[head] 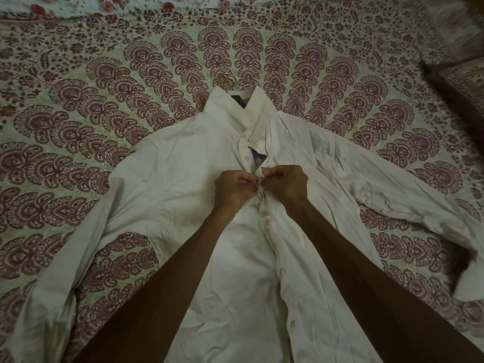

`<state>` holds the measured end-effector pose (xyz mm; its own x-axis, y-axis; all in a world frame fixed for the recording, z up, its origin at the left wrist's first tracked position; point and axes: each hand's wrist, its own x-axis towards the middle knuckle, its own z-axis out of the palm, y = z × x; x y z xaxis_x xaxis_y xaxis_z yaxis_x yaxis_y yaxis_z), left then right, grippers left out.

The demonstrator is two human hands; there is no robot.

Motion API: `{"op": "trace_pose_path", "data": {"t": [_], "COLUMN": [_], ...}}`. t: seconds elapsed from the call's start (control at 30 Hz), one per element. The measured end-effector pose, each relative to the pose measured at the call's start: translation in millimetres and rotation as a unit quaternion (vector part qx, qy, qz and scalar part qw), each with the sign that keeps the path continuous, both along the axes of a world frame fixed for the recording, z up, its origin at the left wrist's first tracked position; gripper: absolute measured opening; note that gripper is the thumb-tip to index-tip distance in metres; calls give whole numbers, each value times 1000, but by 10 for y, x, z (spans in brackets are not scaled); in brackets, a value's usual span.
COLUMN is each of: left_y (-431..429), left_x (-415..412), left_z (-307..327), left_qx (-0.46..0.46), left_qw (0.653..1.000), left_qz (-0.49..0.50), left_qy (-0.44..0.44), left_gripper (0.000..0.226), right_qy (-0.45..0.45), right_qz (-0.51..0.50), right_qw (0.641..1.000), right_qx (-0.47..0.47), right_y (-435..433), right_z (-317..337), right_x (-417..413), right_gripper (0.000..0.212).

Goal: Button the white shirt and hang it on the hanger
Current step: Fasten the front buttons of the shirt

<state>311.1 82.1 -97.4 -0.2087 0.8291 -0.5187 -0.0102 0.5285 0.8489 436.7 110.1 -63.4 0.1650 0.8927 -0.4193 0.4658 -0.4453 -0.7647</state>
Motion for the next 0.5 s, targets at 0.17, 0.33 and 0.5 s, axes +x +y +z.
{"op": "trace_pose_path", "data": {"t": [0.17,0.33,0.5], "left_y": [29,15,53], "left_x": [20,-12,-16], "left_z": [8,13,12], "left_qx": [-6,-14,-26], "left_qw": [1000,998,998], "left_qz": [-9,-9,-5], "left_qy": [-13,-55,-59], "left_gripper": [14,15,11], "right_qy": [-21,-31,13], "right_qz": [-24,-1,-4], "right_qw": [999,999,1000], "right_qx": [15,29,-6], "right_y": [13,-2,-7], "right_z": [-51,-73,-46], "right_x": [23,-25,52], "right_gripper": [19,15,13]}}
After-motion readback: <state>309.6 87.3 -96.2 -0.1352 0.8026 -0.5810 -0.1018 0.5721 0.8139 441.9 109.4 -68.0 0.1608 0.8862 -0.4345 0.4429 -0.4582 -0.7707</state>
